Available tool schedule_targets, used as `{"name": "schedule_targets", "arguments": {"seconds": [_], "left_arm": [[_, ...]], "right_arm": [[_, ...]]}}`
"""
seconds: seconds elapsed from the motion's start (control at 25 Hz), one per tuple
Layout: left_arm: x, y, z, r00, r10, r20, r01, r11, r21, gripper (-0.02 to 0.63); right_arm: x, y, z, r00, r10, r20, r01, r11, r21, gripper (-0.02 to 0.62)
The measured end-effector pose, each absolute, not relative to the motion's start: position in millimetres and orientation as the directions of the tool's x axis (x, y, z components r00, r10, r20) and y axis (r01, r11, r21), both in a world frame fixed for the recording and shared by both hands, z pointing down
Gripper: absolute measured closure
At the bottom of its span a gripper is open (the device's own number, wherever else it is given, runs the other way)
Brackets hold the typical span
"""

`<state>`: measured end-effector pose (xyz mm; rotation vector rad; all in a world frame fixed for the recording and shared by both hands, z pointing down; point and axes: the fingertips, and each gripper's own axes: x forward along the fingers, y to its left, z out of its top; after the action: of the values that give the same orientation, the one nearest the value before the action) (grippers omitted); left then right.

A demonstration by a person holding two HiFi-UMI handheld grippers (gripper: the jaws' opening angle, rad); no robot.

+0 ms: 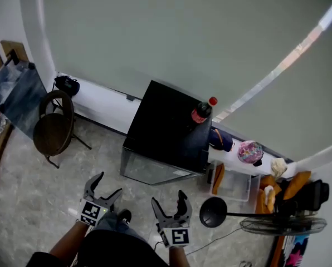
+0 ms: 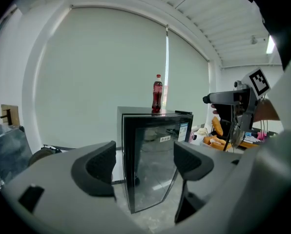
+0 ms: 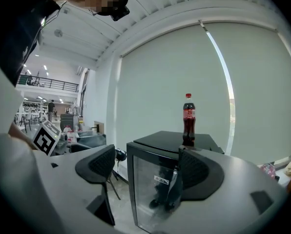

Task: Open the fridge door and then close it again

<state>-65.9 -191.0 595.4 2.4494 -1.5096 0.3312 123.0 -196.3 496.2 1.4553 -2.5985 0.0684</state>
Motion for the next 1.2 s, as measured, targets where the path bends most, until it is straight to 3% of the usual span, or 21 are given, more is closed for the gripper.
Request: {"name": "schedule_targets", "arguments": {"seconds": [0.72,1.2], "left_arm": [[-66.0,-290.2,737.8,0.511,-0.726,0.459,-0.853,-0.495,0.167,0.32],[-41.0,-322.3,790.1,0.578,-0.65,0.493,-0.798,-0.577,0.174,0.379]], "right_arm": [[45.2,-274.0,532.7,-0.564,-0.78,0.271,-0.794,0.602,0.081,0.186],[26.0,-305.9,554.1,-0.546,-0.762,0.349,-0.761,0.625,0.172,0.281]]}}
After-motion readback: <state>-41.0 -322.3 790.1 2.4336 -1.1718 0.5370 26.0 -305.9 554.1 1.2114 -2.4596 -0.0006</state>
